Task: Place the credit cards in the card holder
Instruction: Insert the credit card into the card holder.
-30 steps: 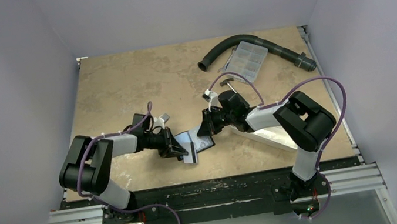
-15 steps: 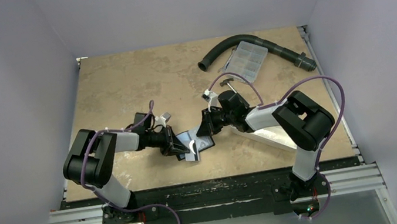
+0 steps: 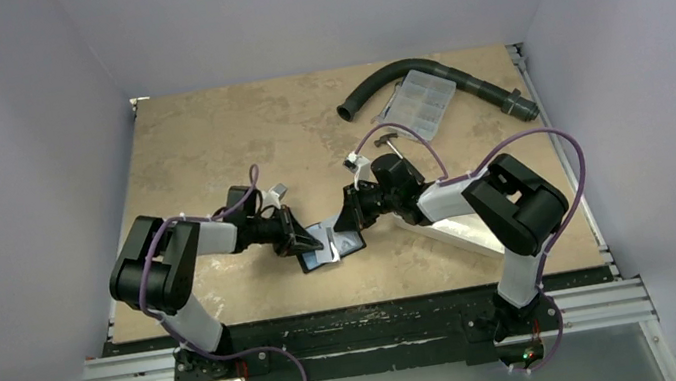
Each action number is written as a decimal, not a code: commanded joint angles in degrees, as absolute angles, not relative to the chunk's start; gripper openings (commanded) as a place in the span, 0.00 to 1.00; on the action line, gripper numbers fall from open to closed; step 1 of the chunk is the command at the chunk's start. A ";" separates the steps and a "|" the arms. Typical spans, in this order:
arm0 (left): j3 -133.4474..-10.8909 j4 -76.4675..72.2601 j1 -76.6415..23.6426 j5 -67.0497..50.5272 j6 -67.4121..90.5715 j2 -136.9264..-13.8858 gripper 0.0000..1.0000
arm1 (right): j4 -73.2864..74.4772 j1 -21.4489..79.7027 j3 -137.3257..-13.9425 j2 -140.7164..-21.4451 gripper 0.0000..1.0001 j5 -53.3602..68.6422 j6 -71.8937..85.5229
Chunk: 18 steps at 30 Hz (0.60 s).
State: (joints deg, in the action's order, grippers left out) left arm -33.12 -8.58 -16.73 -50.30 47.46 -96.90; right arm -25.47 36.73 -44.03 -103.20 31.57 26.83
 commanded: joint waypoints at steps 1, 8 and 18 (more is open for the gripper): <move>-34.39 -11.26 -15.77 -43.08 47.58 -99.01 0.00 | -20.29 36.91 -42.96 -106.26 0.17 29.75 25.14; -34.44 -11.35 -13.80 -42.29 47.87 -98.77 0.00 | -20.78 36.91 -42.72 -106.52 0.17 30.03 25.14; -32.39 -15.54 -13.80 -41.77 51.13 -99.40 0.00 | -21.27 36.91 -42.63 -106.69 0.17 30.45 25.44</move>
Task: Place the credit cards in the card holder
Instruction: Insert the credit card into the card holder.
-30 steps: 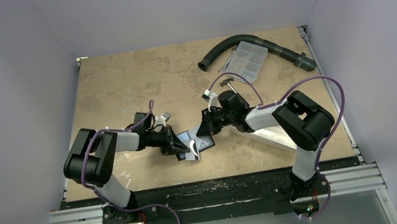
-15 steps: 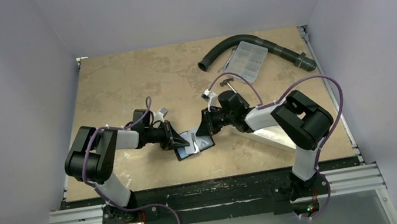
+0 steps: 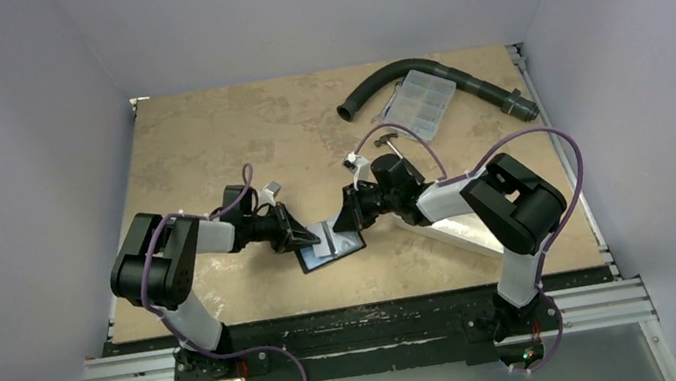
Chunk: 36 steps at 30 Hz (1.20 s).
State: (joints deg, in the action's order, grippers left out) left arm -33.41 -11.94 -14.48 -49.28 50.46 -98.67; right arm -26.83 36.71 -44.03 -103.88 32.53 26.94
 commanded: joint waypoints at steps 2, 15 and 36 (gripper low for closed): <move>-31.59 -16.73 -13.80 -41.21 52.08 -98.92 0.00 | -21.27 36.90 -42.50 -106.70 0.17 30.41 25.40; -23.24 -30.33 -16.84 -35.23 62.11 -94.66 0.00 | -25.08 36.91 -40.44 -105.09 0.17 33.54 30.56; -26.23 -23.13 -21.93 -27.01 58.82 -92.97 0.00 | -13.06 34.50 -42.31 -95.99 0.38 26.15 26.01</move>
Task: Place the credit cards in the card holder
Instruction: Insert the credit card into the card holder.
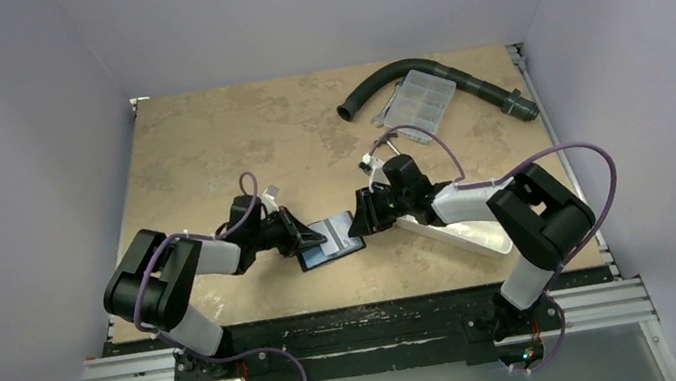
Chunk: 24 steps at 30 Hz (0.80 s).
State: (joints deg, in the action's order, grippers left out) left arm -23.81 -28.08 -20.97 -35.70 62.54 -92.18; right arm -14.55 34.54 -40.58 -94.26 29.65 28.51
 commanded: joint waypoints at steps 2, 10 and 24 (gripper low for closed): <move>-27.47 -20.88 -22.65 -25.85 57.81 -92.60 0.00 | -13.28 34.54 -42.34 -96.51 0.37 25.19 25.76; -33.04 -10.57 -23.99 -22.58 51.57 -93.48 0.01 | -16.78 34.49 -41.17 -97.78 0.26 27.26 26.53; -38.15 5.44 -23.95 -14.43 43.13 -87.21 0.46 | -17.58 34.54 -41.10 -98.35 0.22 27.99 25.93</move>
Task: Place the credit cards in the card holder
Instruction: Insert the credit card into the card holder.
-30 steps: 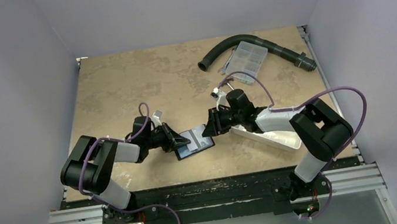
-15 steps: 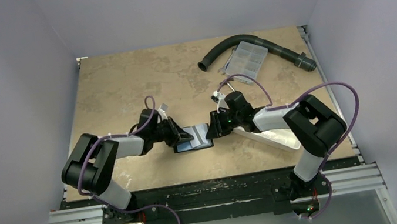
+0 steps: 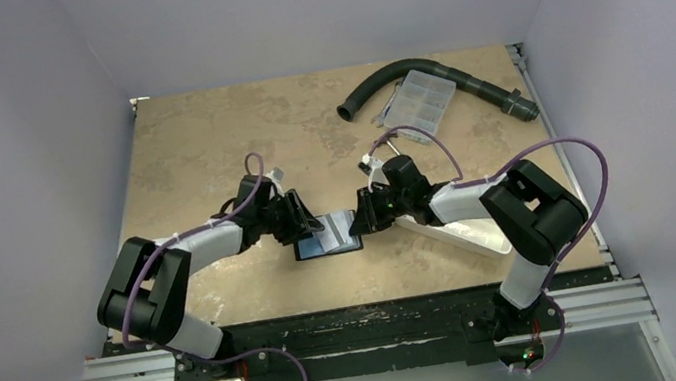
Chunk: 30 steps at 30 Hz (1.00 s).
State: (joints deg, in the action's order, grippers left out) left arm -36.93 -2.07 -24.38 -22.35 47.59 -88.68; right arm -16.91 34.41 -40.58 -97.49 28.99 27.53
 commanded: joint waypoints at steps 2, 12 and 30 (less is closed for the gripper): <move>-38.66 5.62 -23.99 -14.07 43.04 -87.46 0.51 | -17.52 34.54 -41.05 -98.31 0.22 28.04 25.84; -42.00 4.31 -26.28 -13.59 43.72 -90.09 0.37 | -17.71 34.60 -41.26 -98.79 0.20 28.04 25.93; -45.26 -0.61 -32.77 -13.87 46.76 -95.16 0.04 | -17.58 35.15 -42.03 -99.08 0.19 28.12 26.32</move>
